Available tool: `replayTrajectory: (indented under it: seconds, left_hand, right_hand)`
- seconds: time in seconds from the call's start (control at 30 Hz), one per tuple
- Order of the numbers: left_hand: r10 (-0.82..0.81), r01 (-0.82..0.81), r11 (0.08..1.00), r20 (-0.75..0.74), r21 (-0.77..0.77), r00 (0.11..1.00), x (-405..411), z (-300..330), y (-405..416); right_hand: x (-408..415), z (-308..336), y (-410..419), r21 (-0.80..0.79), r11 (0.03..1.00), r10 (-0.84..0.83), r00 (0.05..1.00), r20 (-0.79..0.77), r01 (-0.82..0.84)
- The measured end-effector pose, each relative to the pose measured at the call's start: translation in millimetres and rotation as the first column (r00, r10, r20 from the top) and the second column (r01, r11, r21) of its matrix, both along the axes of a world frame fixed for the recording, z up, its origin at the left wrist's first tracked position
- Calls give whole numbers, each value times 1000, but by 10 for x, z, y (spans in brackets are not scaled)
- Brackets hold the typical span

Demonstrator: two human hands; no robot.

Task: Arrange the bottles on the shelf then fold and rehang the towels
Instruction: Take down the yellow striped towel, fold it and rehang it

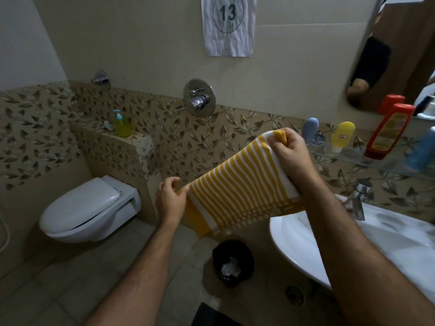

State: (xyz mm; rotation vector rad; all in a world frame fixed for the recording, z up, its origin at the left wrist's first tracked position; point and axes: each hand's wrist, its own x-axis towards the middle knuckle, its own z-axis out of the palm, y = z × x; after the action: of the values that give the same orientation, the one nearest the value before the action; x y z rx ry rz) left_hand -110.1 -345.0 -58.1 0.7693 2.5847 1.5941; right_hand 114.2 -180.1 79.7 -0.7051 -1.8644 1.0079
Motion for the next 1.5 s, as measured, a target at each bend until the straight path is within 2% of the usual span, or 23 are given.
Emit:
replayTrajectory:
  seconds: [0.1,0.17,0.23,0.37,0.47,0.53,0.63,0.67,0.77,0.8,0.97,1.1,1.13,1.2,1.3,1.37,1.43,1.5]
  left_hand:
    - [-216,222,955,-48,199,975,372,139,189]
    - [-389,374,860,-26,348,921,666,294,286]
    - [-546,507,760,-23,407,837,898,413,315]
    - [-744,712,632,-17,307,668,1029,438,279]
    - [-799,789,589,-20,176,601,1046,453,252]
    - [-776,779,622,-70,78,627,1096,461,269]
    - [-686,696,717,-141,36,714,1168,517,333]
    - [-687,696,718,-140,20,713,1170,539,347]
    - [-780,769,625,-118,-130,614,1133,531,360]
    - [-783,767,622,-144,-158,606,1123,510,361]
    - [-658,653,749,-235,-112,715,1239,438,455]
    - [-382,410,911,-308,30,871,1292,421,561]
    - [-311,343,937,-293,64,904,1275,451,585]
    - [-237,262,951,-160,164,958,1235,547,622]
    - [-280,238,917,92,321,956,1183,669,669]
    - [-316,236,907,193,348,929,1148,659,722]
    - [-334,243,910,248,336,909,1124,584,769]
    - [-374,277,904,287,327,882,1123,511,780]
  right_hand:
    - [-225,-76,-106,-80,997,-18,999,42,21]
    - [-338,-161,-165,-174,983,-41,997,58,51]
    - [-384,-212,-201,-277,958,-57,997,47,68]
    - [-318,-169,-165,-489,867,-94,995,22,93]
    - [-241,-113,-105,-624,780,-103,993,-56,46]
    - [-216,-99,-61,-671,741,-117,990,-82,32]
    - [-205,-99,-32,-700,714,-124,986,-108,13]
    - [-204,-99,-32,-705,709,-133,984,-117,12]
    - [-189,-90,-7,-718,695,-189,971,-143,30]
    - [-183,-82,11,-727,686,-210,966,-153,34]
    - [-226,-27,36,-787,616,-274,941,-199,13]
    - [-293,13,15,-811,583,-283,923,-260,-50]
    - [-297,8,19,-808,585,-277,919,-279,-69]
    - [-292,-25,50,-793,593,-242,909,-340,-138]
    - [-235,-136,76,-736,618,-110,896,-430,-277]
    - [-189,-253,10,-665,705,12,942,-335,-245]
    - [-164,-381,-77,-533,828,120,983,-137,-175]
    - [-178,-482,-124,-395,907,175,984,42,-145]
